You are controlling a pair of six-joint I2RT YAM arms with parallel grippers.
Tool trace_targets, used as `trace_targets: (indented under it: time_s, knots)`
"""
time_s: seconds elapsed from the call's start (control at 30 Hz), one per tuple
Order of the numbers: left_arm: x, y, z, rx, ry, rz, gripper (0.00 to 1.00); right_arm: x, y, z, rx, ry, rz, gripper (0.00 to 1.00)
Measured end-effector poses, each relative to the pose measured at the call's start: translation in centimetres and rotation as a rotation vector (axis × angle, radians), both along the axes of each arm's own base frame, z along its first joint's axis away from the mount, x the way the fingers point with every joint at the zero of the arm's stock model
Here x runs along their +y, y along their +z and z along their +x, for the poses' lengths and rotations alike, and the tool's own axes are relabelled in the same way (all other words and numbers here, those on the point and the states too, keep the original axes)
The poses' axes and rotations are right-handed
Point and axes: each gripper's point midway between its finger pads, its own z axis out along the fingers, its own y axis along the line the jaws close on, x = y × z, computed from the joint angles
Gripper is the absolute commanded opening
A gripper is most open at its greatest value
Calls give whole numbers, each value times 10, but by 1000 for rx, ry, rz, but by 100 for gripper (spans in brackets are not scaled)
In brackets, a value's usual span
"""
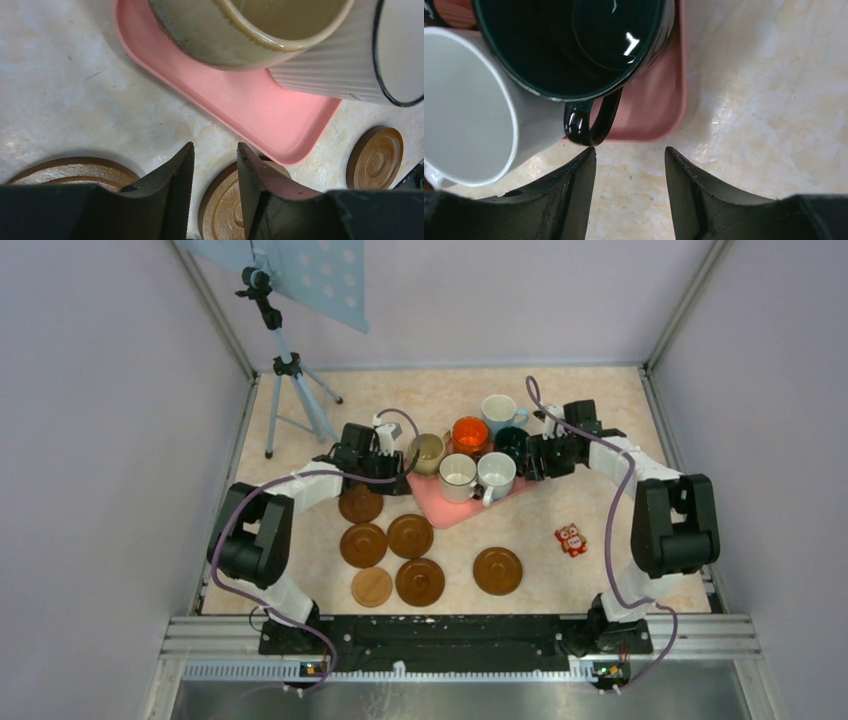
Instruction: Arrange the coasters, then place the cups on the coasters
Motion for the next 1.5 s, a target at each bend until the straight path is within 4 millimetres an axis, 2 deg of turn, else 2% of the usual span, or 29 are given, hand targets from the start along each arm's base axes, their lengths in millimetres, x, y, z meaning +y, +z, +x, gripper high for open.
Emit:
trace_targets:
  time_s: [0.17, 0.3, 0.43, 0.57, 0.73, 0.83, 1.0, 1.23, 1.3, 1.43, 1.5]
  knots:
    - [-4, -17, 4, 46, 40, -17, 37, -2, -15, 5, 43, -29, 14, 48]
    - [-6, -26, 8, 69, 64, -29, 35, -12, -25, 14, 74, -82, 35, 46]
    - [-9, -34, 10, 100, 75, -40, 32, -19, -28, 22, 83, -120, 57, 46]
    - [-11, -32, 16, 117, 81, -48, 26, -17, -26, 25, 77, -121, 84, 44]
    - [-17, -35, 38, 116, 93, -47, 23, -11, -30, 29, 81, -107, 114, 43]
    - [-21, -35, 50, 108, 94, -47, 18, -13, -37, 31, 95, -115, 118, 42]
    - [-27, -34, 75, 82, 95, -48, 17, -19, -39, 33, 115, -153, 136, 38]
    - [-35, -32, 108, 36, 88, -51, 17, -24, -41, 38, 136, -204, 168, 26]
    - [-36, -32, 117, 19, 85, -50, 17, -24, -41, 43, 138, -218, 178, 23]
    - [-38, -31, 133, -19, 74, -38, 18, -25, -42, 55, 128, -234, 188, 10]
    - [-38, -30, 141, -42, 68, -29, 18, -26, -44, 57, 126, -245, 196, 9]
